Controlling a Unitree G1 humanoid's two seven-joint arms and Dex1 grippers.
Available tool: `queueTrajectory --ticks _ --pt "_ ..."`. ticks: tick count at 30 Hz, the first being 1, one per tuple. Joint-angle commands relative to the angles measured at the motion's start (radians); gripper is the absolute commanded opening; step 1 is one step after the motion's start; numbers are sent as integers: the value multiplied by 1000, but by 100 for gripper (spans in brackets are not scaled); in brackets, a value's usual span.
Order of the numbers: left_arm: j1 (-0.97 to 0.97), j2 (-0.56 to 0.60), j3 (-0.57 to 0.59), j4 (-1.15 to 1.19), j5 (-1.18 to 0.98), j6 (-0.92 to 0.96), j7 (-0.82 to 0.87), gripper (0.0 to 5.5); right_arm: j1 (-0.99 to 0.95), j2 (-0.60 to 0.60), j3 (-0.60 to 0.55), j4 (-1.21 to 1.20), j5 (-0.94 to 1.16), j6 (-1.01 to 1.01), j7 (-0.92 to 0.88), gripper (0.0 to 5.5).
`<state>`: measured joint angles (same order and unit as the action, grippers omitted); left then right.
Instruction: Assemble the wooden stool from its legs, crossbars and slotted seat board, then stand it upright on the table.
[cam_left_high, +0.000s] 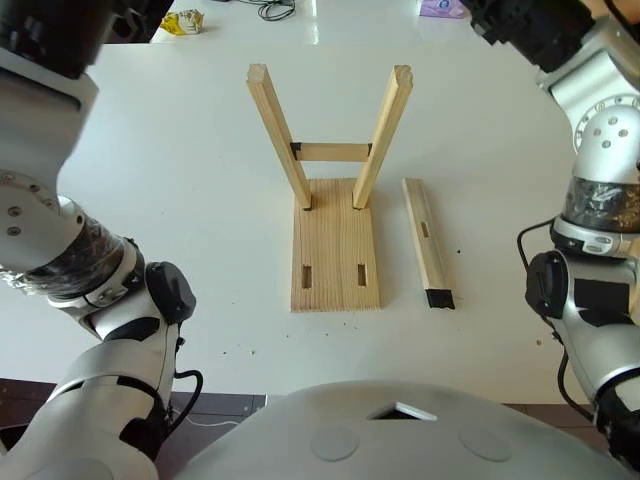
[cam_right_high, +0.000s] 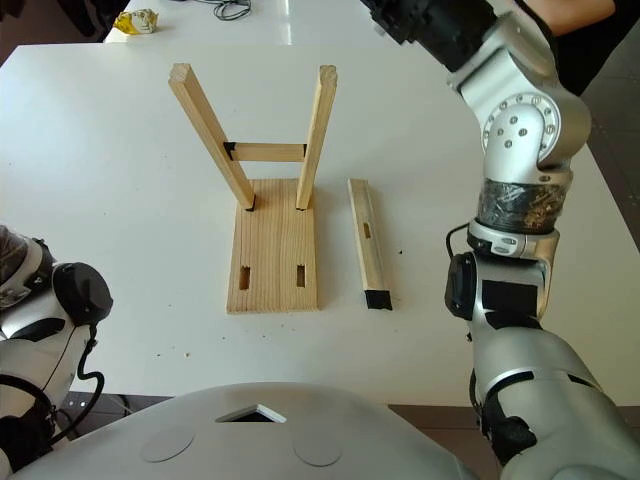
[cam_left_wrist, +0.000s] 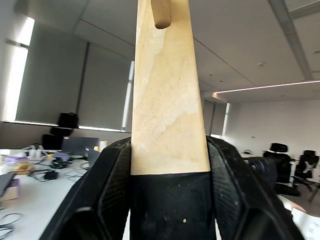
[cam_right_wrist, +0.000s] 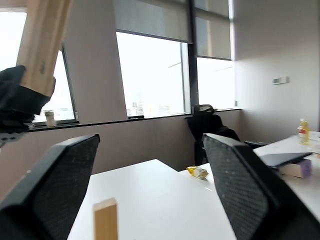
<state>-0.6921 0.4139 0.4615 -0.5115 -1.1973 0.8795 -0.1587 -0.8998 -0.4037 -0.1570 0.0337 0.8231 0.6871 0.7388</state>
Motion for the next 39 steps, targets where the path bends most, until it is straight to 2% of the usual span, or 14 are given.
queueTrajectory --ticks 1,5,10,19,31,39 --pt "112 -24 -94 5 34 -76 -179 202 -31 -68 34 -37 82 101 183 381" --pt "198 11 -133 34 71 -138 -362 202 -50 -118 39 2 116 170 295 381" --pt "217 80 -134 97 73 -181 -579 202 -112 -134 40 101 125 244 339 381" --pt "219 169 -224 224 223 -266 -815 202 -116 -120 13 78 144 278 363 381" --pt "248 203 -265 253 299 -310 -944 202 -120 -116 -26 43 188 306 344 381" --pt "268 205 -284 241 320 -324 -966 202 -114 -93 -47 25 233 328 314 381"
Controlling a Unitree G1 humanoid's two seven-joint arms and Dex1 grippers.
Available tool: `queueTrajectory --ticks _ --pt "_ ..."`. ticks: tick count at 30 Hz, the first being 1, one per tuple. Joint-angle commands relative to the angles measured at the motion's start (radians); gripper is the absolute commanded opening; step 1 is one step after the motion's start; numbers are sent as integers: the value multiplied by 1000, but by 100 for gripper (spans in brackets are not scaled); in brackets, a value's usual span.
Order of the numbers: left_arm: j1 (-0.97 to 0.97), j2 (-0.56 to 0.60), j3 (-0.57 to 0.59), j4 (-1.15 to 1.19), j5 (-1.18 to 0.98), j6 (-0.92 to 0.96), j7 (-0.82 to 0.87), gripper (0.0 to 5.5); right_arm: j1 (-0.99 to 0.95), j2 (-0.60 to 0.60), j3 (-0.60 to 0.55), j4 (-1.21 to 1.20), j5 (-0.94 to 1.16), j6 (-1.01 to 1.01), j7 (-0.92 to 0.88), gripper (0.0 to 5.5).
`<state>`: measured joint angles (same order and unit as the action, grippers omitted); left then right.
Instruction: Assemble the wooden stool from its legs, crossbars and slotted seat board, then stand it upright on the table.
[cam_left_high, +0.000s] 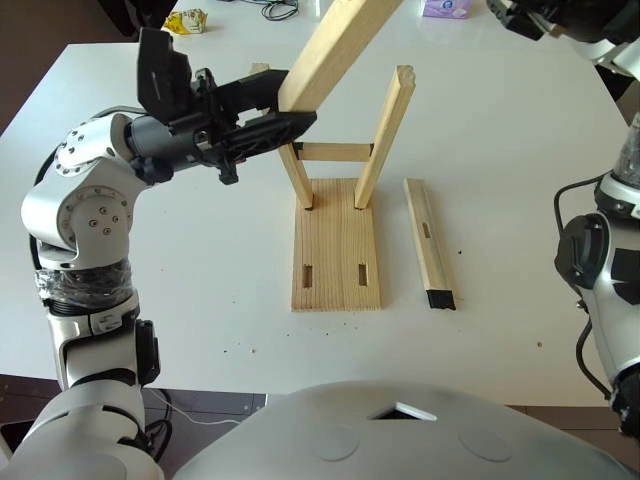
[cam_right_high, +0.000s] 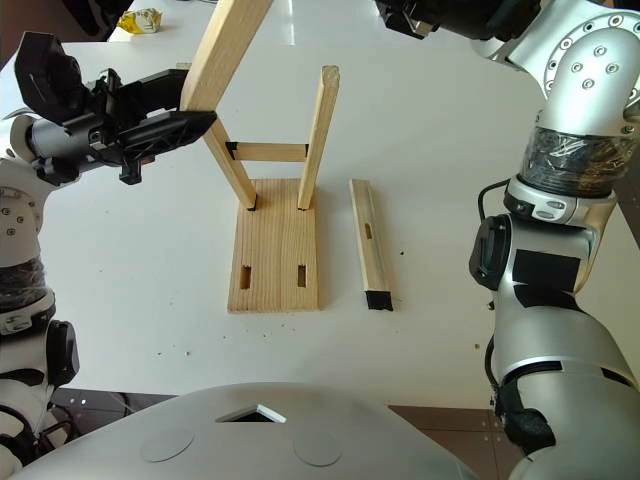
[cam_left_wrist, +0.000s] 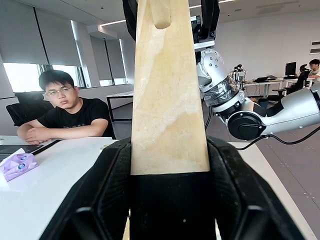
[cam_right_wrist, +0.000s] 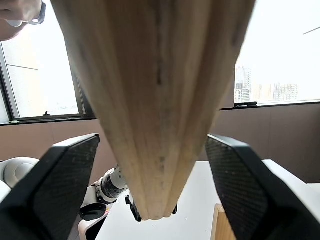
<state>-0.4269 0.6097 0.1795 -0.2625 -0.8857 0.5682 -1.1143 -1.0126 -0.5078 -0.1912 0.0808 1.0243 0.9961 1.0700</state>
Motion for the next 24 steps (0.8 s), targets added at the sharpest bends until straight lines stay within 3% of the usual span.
queueTrajectory --ticks 1,11,24 --pt "2 9 -2 -4 8 -16 -13 202 5 13 -18 -26 39 23 -24 381" --pt "37 5 -23 -5 25 -36 -26 202 32 3 -33 -48 68 40 -34 381" --pt "43 10 -27 -4 34 -45 -33 202 48 11 -87 -59 163 80 -94 211"
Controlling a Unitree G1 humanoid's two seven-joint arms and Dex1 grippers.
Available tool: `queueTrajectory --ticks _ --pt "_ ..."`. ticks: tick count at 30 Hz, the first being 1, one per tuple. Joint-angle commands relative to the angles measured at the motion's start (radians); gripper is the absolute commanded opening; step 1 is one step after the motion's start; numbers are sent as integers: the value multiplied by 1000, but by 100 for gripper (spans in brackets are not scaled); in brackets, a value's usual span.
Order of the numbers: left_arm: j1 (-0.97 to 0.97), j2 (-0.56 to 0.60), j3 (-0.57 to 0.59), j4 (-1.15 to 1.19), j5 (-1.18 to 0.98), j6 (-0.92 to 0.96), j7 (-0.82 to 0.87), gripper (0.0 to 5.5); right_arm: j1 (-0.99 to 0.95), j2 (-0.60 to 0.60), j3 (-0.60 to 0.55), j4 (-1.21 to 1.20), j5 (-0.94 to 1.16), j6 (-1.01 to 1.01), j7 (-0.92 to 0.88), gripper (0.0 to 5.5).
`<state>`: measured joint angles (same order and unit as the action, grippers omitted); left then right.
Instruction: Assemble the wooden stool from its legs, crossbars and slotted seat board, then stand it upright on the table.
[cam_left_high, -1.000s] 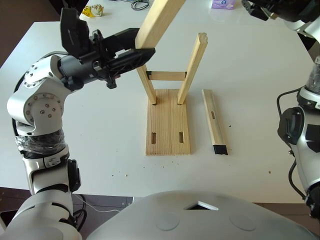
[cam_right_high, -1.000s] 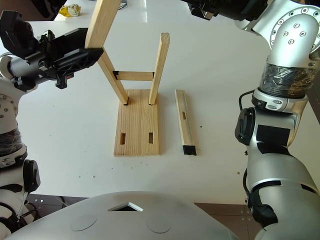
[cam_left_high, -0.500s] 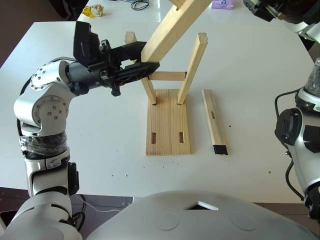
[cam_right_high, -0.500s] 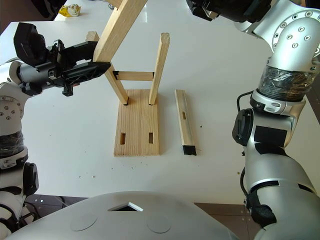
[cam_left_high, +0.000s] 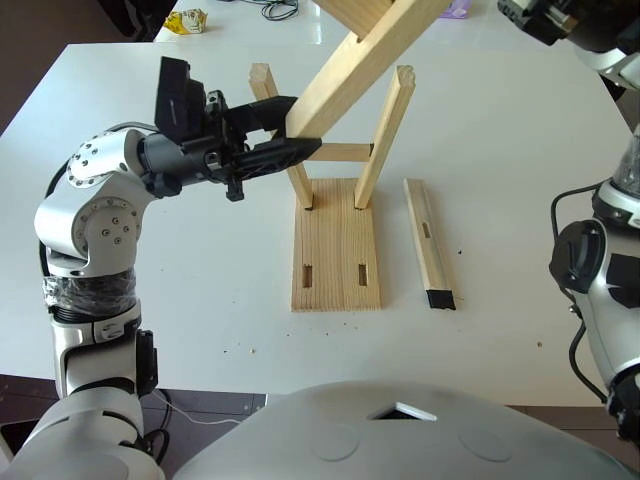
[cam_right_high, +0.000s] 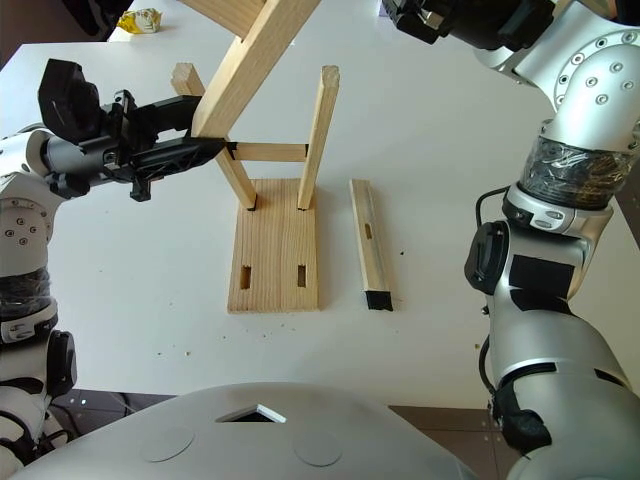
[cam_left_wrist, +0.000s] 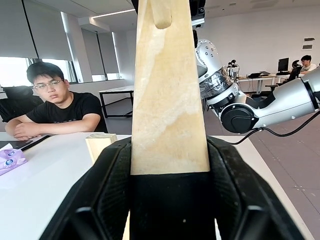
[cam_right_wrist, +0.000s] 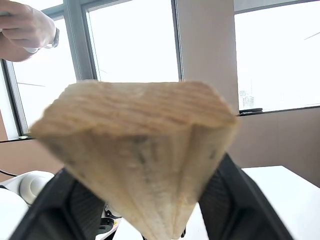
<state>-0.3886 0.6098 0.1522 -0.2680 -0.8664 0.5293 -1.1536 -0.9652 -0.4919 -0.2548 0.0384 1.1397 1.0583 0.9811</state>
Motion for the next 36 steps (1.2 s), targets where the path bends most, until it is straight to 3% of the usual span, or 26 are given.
queueTrajectory --ticks 1,17,18,23,28,32,36 --pt "6 11 -2 4 19 -9 5 202 1 -7 -25 -14 49 20 -6 211" --pt "-27 -14 9 57 39 -3 93 202 49 2 -25 -6 -26 -55 -48 211" --pt "-23 -15 7 51 33 10 100 238 49 3 -18 -1 -39 -71 -48 210" --pt "-14 1 14 41 21 33 103 309 46 4 -10 0 -62 -95 -48 207" --pt "-1 16 63 53 29 11 106 330 68 -2 -10 -38 -69 -105 -56 207" --pt "104 29 139 14 38 -7 141 330 90 -18 0 -75 -98 -131 -60 207" --pt "318 -77 409 -16 9 -66 367 330 196 -66 71 -170 -181 -195 25 207"
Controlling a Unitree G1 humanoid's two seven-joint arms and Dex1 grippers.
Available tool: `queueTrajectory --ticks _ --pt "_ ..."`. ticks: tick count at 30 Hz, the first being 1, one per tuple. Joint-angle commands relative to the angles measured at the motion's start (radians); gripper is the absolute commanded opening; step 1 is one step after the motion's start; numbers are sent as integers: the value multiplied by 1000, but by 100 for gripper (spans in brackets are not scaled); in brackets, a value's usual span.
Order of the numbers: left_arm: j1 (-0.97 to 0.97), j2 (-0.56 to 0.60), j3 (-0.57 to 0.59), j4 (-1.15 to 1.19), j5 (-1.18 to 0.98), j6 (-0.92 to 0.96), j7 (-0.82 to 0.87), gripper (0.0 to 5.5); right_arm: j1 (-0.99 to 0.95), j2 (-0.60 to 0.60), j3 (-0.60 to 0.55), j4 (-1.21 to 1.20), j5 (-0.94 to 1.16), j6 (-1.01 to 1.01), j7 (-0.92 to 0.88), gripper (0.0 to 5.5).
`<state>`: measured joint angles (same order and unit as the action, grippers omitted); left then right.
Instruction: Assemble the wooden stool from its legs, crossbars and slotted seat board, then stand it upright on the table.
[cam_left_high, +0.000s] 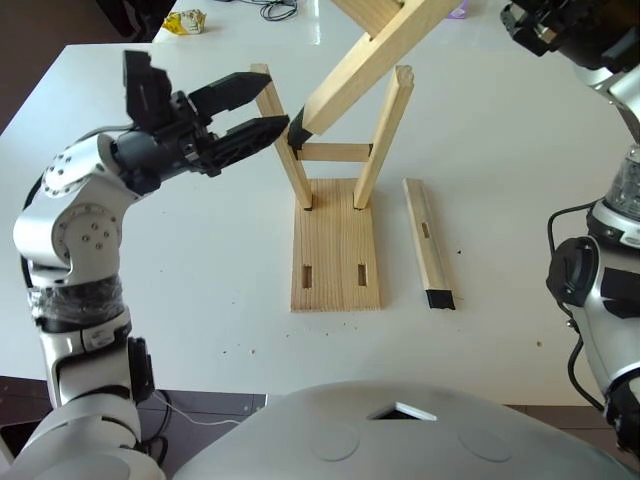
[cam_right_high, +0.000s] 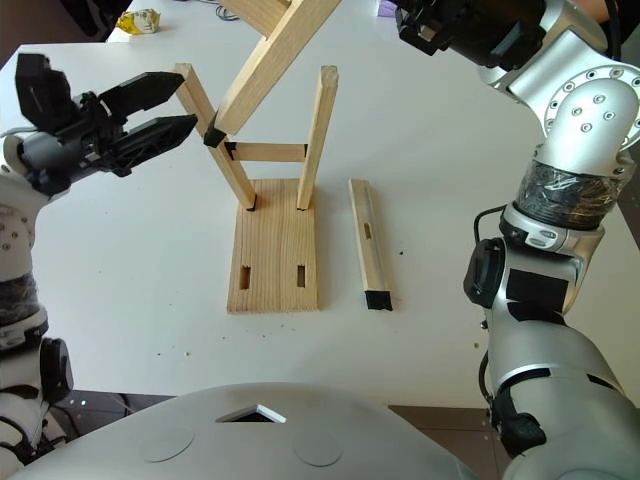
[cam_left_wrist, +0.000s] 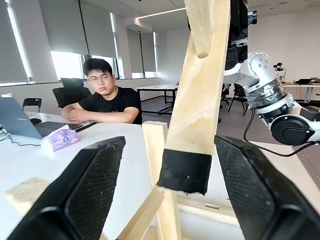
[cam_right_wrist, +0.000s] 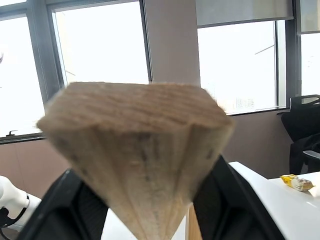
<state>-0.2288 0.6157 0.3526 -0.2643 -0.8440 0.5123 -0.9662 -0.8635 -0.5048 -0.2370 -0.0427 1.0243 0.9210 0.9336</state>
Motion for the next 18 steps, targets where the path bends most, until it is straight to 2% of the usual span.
queueTrajectory --ticks 1,3,6,9,11,13,18 --pt "212 -145 253 -42 -26 -71 253 330 140 -75 69 -126 -84 -72 100 207" --pt "276 -280 282 -97 -35 -110 412 330 220 -113 85 -176 -105 -85 141 207" --pt "271 -540 184 -134 56 -178 718 330 359 -176 82 -245 -125 -96 188 207" --pt "225 -709 88 -160 150 -229 922 330 438 -195 106 -285 -181 -149 200 207" --pt "201 -760 62 -202 173 -238 1013 330 471 -195 110 -318 -182 -158 194 207" --pt "188 -761 49 -235 216 -226 1093 330 498 -198 109 -363 -166 -149 186 207" --pt "189 -711 136 -275 229 -212 1312 330 564 -211 122 -434 -157 -144 174 207"
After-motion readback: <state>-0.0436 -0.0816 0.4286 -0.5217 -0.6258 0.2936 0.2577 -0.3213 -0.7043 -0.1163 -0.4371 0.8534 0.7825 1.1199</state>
